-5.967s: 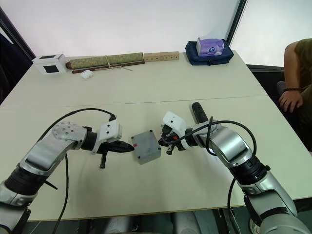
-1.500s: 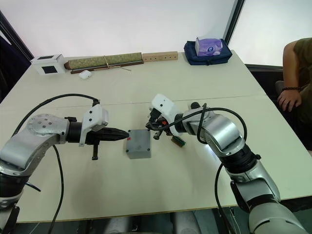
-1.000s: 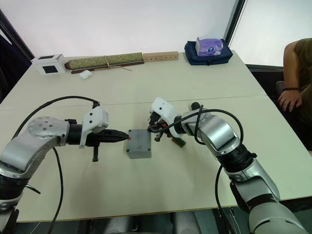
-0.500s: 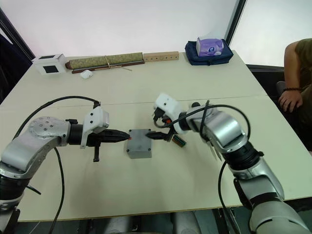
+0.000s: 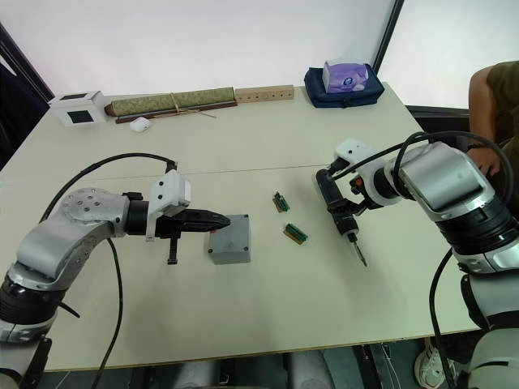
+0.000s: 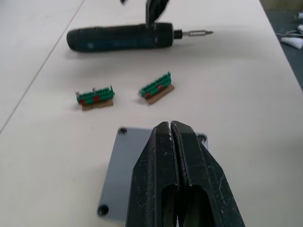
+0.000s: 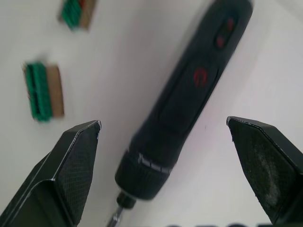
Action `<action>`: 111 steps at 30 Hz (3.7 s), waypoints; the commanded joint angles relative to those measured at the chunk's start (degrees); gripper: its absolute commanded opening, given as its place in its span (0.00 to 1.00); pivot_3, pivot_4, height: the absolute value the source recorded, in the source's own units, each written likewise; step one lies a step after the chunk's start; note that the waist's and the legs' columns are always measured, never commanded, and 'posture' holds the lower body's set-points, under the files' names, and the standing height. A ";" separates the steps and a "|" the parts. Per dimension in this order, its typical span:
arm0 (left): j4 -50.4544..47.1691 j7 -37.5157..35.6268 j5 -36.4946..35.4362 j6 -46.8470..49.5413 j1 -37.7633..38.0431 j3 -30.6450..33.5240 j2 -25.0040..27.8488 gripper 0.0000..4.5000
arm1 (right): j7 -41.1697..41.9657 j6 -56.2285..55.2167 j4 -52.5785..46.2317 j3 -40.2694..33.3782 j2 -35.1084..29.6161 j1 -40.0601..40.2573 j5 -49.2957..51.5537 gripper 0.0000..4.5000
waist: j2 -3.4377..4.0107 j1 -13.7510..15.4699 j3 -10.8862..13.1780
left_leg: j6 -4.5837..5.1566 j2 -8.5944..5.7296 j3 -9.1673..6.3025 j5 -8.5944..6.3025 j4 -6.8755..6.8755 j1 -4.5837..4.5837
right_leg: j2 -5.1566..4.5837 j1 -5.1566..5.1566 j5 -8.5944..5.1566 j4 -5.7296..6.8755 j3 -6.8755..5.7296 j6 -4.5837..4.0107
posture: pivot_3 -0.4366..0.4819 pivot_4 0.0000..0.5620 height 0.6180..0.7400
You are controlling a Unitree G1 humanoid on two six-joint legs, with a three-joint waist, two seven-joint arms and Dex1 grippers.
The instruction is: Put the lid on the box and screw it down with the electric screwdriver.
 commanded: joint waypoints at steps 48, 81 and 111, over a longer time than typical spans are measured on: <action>7.20 -2.80 2.22 -3.84 0.62 -4.73 -0.17 0.00 | -13.38 -40.95 -19.53 -32.71 39.85 16.74 6.94 0.38 | 0.18 0.44 0.12 | -0.01 -0.04 -0.04 0.00 0.04 -0.08 | -0.05 0.02 0.01 0.01 -0.05 0.01 | 0.48 0.27 1.00; 11.84 -3.72 7.48 -5.83 0.71 -6.59 -0.05 0.00 | -13.62 -64.78 -15.87 -20.85 46.76 31.86 1.72 0.38 | 0.16 0.13 0.11 | -0.02 0.01 -0.04 0.01 0.02 0.02 | 0.03 -0.02 0.00 0.19 0.00 0.00 | 0.48 0.27 1.00; 12.49 -3.65 9.23 -6.39 1.86 -8.05 -0.30 0.00 | -13.02 -63.28 -10.43 -16.49 43.17 34.65 -1.70 0.38 | 0.14 0.13 0.03 | -0.02 0.01 -0.03 0.01 0.01 0.45 | 0.04 0.43 -0.01 0.20 0.00 -0.01 | 0.48 0.27 1.00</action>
